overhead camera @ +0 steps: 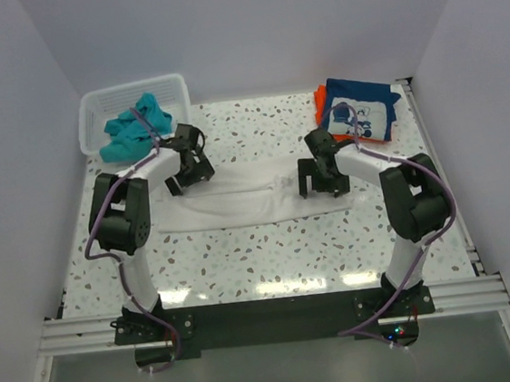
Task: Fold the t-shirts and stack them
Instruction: Fold the tshirt
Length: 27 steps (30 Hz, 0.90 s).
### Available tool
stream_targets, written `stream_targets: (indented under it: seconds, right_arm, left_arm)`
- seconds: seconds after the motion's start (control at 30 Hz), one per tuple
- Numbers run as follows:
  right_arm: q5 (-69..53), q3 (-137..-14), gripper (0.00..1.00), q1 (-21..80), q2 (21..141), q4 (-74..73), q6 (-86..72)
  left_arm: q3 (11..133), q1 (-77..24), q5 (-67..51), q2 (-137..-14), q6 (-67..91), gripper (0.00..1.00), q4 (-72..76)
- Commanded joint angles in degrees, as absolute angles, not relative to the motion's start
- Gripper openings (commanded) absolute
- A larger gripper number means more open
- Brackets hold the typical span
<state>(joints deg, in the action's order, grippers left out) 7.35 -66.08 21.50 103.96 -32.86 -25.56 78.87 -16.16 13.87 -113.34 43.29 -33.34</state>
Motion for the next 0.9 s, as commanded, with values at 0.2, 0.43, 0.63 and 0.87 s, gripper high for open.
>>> stream_targets:
  seconds: [0.2, 0.43, 0.63, 0.87]
  right_arm:
    - [0.8, -79.0, 0.99, 21.5, 116.0, -31.5, -18.4]
    - [-4.2, -94.4, 0.99, 21.4, 126.4, -33.9, -8.9]
    - [-4.7, -109.6, 0.99, 21.5, 136.0, -39.5, -6.3]
    - [-5.5, -122.8, 0.99, 21.4, 144.5, -42.6, -7.0]
  left_arm:
    - [66.2, -16.0, 15.0, -107.7, 45.8, 1.0, -34.1]
    - [52.5, -17.7, 13.1, -96.4, 52.3, 1.0, -35.0]
    - [43.3, -21.2, 7.3, -88.8, 60.1, 1.0, -33.5]
    - [37.7, -31.1, 6.3, -81.3, 72.1, 1.0, -35.0]
